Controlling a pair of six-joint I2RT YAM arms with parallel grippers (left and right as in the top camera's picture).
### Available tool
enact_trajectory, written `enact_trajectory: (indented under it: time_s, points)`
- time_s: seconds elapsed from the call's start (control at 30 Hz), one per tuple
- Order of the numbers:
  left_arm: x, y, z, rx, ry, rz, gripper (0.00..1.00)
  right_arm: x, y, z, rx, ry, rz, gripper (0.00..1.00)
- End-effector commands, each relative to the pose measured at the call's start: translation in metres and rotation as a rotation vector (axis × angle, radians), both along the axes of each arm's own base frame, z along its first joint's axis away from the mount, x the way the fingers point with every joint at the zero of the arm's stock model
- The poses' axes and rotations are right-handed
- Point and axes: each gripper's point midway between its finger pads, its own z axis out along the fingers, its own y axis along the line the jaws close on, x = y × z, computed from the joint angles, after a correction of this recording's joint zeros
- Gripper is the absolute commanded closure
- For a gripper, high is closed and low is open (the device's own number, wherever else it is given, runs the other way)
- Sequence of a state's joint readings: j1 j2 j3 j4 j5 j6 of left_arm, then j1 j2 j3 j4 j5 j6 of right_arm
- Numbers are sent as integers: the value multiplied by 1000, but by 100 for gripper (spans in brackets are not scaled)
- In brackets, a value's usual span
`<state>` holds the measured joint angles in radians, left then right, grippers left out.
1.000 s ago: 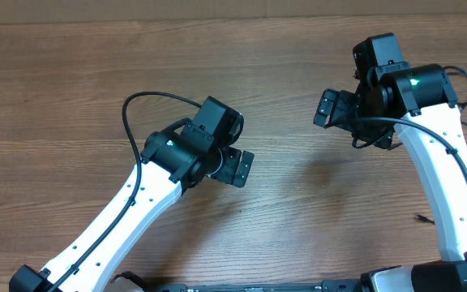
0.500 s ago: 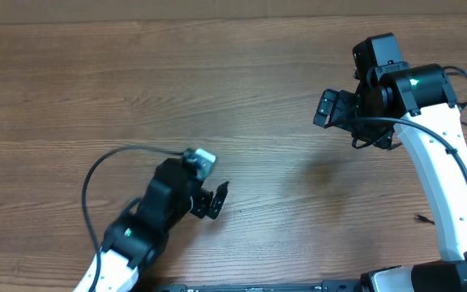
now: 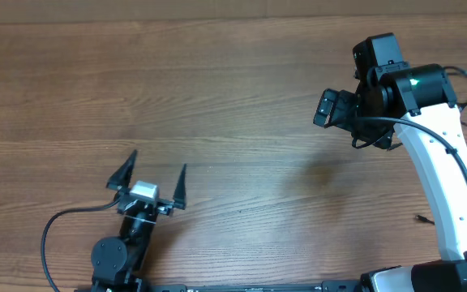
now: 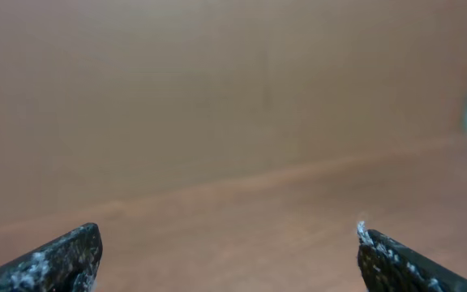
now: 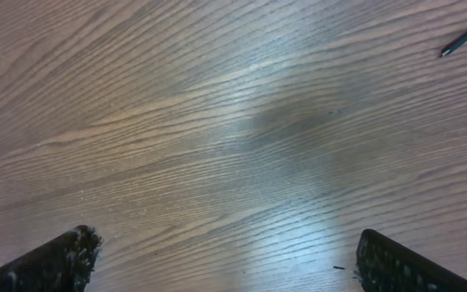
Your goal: Untangle cables
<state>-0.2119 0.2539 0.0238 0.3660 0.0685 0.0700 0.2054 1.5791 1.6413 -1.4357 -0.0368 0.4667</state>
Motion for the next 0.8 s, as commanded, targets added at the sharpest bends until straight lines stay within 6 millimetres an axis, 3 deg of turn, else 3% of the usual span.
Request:
enact_trajectory:
  time_s: [0.0, 0.13, 0.23, 0.3, 0.4, 0.43, 0.77]
  points:
    - [-4, 24, 14, 32, -88, 97, 0, -1, 0, 4, -6, -17, 3, 0]
    - [-11, 49, 27, 46, -151, 204, 0, -1, 0, 4, -6, -17, 3, 0]
    - [-12, 67, 18, 49, -114, 282, 0, -1, 0, 4, -6, -17, 3, 0]
    - [-8, 73, -4, 59, -25, 303, 0, -1, 0, 4, -6, -17, 3, 0]
    - [-6, 83, -55, 57, 187, 338, 0, -1, 0, 4, -6, -17, 3, 0]
    - [-6, 85, -60, 45, 210, 347, 0, -1, 0, 4, -6, -17, 3, 0]
    - [-7, 91, -60, -9, 216, 373, 0, -1, 0, 4, -6, -17, 3, 0]
